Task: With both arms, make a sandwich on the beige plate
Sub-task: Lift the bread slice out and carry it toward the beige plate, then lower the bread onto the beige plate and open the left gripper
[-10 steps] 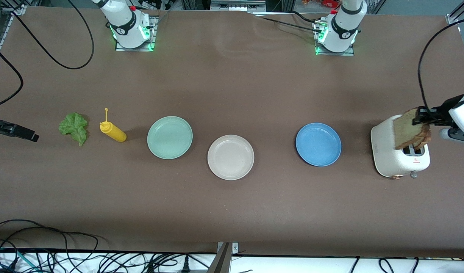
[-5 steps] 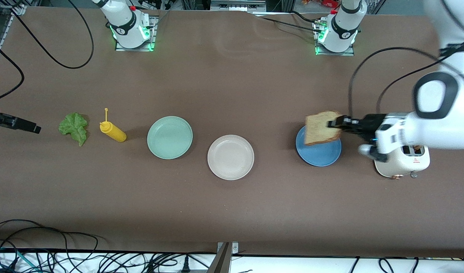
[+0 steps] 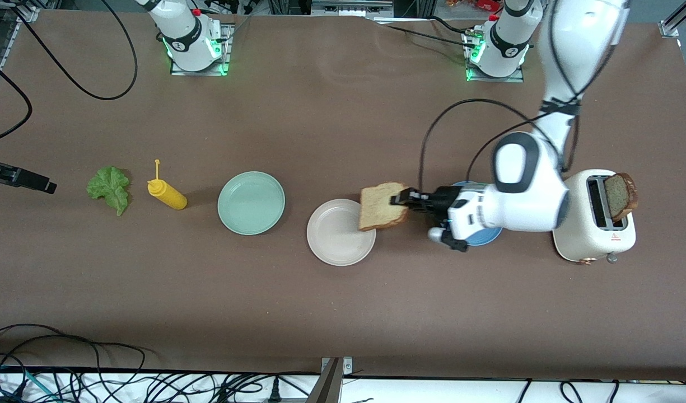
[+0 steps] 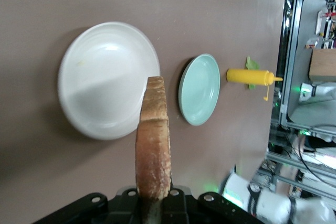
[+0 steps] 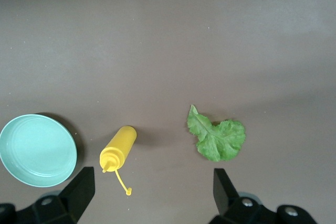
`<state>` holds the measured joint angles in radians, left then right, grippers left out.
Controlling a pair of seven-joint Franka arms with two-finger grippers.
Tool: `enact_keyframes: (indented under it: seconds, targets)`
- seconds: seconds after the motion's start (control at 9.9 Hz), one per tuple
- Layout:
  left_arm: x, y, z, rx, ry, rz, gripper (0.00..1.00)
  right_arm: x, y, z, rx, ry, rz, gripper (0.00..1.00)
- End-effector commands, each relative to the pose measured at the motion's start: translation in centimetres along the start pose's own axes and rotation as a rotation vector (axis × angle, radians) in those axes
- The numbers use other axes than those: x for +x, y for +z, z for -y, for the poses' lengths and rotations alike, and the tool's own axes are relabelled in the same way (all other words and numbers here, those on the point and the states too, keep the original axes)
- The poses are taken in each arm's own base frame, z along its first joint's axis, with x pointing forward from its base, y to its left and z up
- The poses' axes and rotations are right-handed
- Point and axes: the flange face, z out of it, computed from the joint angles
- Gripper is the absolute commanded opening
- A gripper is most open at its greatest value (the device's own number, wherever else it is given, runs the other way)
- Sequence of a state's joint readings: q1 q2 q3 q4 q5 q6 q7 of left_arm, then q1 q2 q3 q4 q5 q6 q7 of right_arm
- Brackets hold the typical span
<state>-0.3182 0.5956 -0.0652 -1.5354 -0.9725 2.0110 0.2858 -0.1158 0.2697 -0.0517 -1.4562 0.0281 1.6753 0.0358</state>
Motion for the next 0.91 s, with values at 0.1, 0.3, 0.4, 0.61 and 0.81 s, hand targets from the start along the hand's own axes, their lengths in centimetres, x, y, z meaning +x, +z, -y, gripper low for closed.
enact_keyframes:
  seconds: [0.1,0.3,0.4,0.61,0.81]
  targets:
    - [0.5,5.5,-0.7,-0.042,-0.032,-0.041,0.0,0.4,0.1,0.3,0.044,-0.007,-0.032,1.0]
    - [0.8,10.9,1.7,-0.01,-0.09,-0.131,0.0,0.6,0.4,0.5,0.079,0.0,-0.028,1.0]
    - [0.3,12.8,1.2,-0.002,-0.082,-0.127,0.0,0.9,1.1,0.5,0.081,0.002,-0.019,1.0]
    - [0.6,14.0,2.0,0.001,-0.09,-0.122,0.0,1.5,3.2,1.0,0.071,0.012,0.014,1.0]
    - [0.7,15.1,2.1,0.02,-0.086,-0.152,0.0,2.1,4.9,0.8,0.078,0.021,0.034,1.0]
